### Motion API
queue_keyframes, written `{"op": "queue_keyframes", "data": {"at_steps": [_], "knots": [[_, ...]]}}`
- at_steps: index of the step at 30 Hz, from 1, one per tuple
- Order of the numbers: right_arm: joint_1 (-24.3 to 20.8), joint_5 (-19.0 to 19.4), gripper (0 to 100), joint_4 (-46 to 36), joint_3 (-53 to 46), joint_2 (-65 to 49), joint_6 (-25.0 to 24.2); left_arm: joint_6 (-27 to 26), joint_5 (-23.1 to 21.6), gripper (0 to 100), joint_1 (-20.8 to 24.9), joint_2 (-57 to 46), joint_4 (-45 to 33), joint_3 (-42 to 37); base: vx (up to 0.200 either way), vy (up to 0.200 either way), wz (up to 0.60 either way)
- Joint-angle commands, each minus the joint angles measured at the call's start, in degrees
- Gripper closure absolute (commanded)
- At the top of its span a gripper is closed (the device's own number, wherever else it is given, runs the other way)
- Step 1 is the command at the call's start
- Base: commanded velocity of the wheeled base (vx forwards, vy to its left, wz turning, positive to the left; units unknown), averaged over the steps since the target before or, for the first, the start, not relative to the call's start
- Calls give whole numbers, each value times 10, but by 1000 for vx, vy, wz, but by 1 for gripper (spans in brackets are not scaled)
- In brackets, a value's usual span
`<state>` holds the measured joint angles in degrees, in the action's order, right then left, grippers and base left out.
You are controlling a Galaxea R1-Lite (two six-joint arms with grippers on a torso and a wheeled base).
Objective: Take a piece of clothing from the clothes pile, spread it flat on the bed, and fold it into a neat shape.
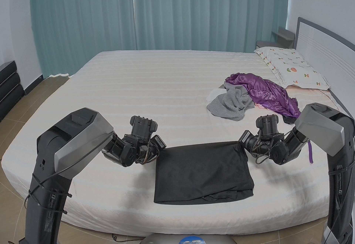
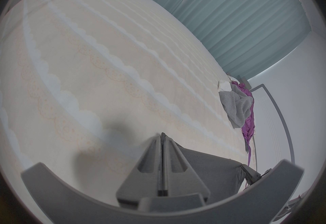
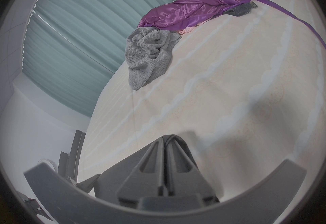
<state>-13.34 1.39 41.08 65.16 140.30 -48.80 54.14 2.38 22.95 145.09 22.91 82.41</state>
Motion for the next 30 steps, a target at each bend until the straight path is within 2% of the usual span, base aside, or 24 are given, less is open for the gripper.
{"op": "queue_keyframes", "data": {"at_steps": [1,2,6,8,12,15,18,20,26,30], "knots": [[-4,2,0,2,-7,-2,1,1,0,100,1,-1,-1,-1,0,0,0],[-4,4,0,2,-10,-5,0,0,0,0,0,-2,-1,-1,0,0,0],[0,21,0,16,-32,-28,0,4,-2,0,-3,-7,-1,-6,0,0,0],[9,57,0,52,-90,-66,0,11,-2,0,-12,-28,-1,-27,0,0,0],[15,100,0,118,-181,-110,-1,17,-14,0,-30,-70,4,-73,0,0,0],[16,132,0,203,-289,-148,2,47,-45,0,-52,-127,7,-139,0,0,0],[14,166,0,245,-372,-177,11,99,-94,0,-65,-186,9,-204,0,0,0],[15,186,0,264,-402,-184,19,120,-107,0,-67,-211,9,-234,0,0,0],[12,201,0,354,-485,-184,20,151,-112,0,-67,-249,28,-316,0,0,0],[13,203,0,359,-507,-197,21,156,-112,0,-69,-257,63,-343,0,0,0]]}}
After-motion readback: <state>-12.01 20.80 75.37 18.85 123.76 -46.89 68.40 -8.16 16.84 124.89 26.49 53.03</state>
